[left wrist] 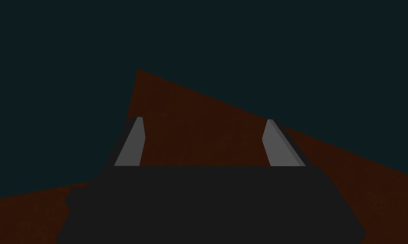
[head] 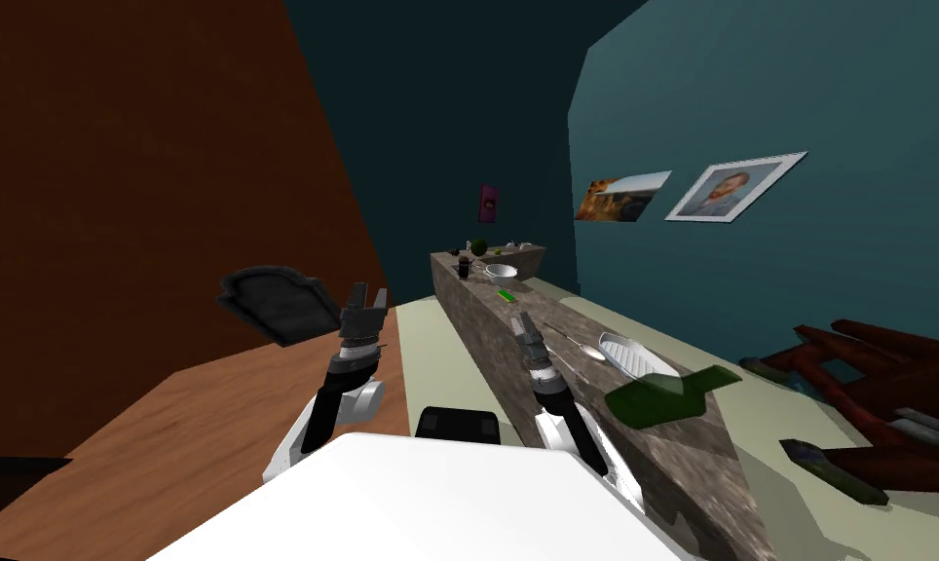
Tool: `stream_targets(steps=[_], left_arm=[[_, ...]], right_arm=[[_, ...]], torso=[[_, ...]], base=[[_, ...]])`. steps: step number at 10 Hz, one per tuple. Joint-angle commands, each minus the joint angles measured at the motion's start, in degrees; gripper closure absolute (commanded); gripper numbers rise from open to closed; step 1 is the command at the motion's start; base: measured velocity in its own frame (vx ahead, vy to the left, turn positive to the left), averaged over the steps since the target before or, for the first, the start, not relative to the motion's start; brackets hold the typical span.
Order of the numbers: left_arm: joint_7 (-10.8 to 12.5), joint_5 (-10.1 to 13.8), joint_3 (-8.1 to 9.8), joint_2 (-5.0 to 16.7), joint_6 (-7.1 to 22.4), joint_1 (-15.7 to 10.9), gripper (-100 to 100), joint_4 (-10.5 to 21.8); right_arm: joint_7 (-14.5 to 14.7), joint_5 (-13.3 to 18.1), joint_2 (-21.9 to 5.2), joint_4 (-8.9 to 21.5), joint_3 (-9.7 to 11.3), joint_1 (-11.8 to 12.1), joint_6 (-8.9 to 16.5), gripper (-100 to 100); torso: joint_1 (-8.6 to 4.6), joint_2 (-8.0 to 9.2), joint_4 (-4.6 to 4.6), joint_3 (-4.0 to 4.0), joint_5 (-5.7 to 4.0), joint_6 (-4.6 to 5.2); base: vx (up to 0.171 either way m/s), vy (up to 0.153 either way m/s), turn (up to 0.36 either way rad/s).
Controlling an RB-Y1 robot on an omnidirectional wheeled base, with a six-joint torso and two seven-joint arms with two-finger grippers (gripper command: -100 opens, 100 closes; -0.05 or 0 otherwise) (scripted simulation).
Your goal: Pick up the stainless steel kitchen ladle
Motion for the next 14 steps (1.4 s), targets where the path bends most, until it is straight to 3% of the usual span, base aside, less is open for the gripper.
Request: stream_targets(steps=[1, 6, 14], left_arm=[[0.0, 0.0, 0.0, 0.0, 0.0, 0.0, 0, 0.0], [0.0, 0.0, 0.0, 0.0, 0.0, 0.0, 0, 0.0], [0.0, 0.0, 0.0, 0.0, 0.0, 0.0, 0, 0.0]], right_arm=[[-0.3, 0.7, -2.9, 1.2, 1.2, -0.8, -0.7, -100], [-1.1, 1.7, -9.2, 3.9, 3.1, -2.4, -2.4, -100], [-3.2, 3.6, -22.7, 10.4, 6.9, -5.6, -5.0, -100]], torso=[[0.0, 0.0, 0.0, 0.0, 0.0, 0.0], [-0.08, -0.03, 0.0, -0.01, -0.02, -0.05], [-0.23, 0.0, 0.0, 0.0, -0.06, -0.03]], base=[[-0.012, 0.052, 0.255], [-0.001, 0.039, 0.202], [-0.003, 0.016, 0.211]])
